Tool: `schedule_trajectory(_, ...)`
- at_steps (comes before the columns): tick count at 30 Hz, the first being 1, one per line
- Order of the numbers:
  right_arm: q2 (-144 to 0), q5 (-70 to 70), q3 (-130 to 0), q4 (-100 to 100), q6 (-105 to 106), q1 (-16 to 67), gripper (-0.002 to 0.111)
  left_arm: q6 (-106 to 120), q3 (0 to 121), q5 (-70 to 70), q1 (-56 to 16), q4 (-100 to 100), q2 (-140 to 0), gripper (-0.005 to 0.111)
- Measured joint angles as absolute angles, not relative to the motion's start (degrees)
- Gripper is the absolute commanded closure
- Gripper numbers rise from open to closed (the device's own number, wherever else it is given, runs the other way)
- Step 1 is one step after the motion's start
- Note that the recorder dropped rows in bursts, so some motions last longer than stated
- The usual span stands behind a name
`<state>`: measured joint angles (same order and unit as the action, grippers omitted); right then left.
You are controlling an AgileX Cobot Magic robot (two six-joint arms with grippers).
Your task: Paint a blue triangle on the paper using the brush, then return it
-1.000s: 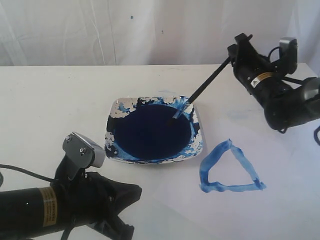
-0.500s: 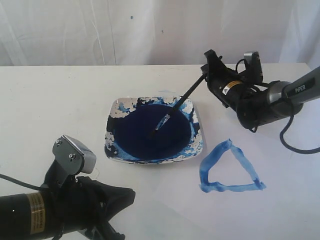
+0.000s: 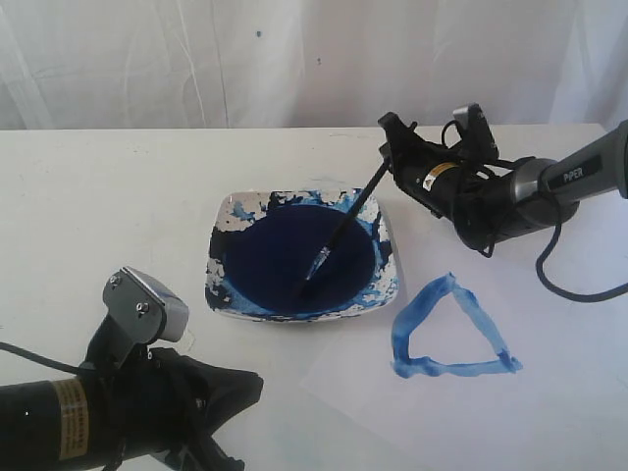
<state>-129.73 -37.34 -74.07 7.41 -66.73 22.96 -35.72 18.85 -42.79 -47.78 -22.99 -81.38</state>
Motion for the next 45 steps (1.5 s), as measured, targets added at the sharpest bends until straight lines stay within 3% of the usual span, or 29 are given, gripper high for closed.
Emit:
schedule_trajectory(2, -129.7, -37.3, -74.1, 7.4, -66.6, 23.0, 0.066, -35.7, 18.8, -42.8, -47.8, -23.0, -81.4, 0.107)
schedule_trajectory(7, -129.7, -37.4, -74.1, 7.9, -65.3, 23.0, 0.051, -35.7, 18.8, -42.7, -47.8, -23.0, -81.4, 0.107)
schedule_trajectory(16, -126.4, -38.3, -73.6, 15.2, -58.0, 23.0, 0.049, -35.7, 18.8, -42.7, -47.8, -22.9, -81.4, 0.107)
schedule_trajectory(21, -124.2, -31.8, -73.2, 16.2, -57.6, 23.0, 0.050, -35.6, 18.8, -42.7, -47.8, -22.1, -81.4, 0.107)
schedule_trajectory(34, -107.8, -20.7, -65.1, 32.2, -51.6, 22.1, 0.066, -28.6, 18.8, -42.6, -47.8, -12.7, -80.6, 0.107)
schedule_trajectory(45, -77.8, -28.6, -34.6, 32.4, -38.2, 18.3, 0.103, -4.8, 11.9, -52.3, -47.8, 13.5, -72.7, 0.107)
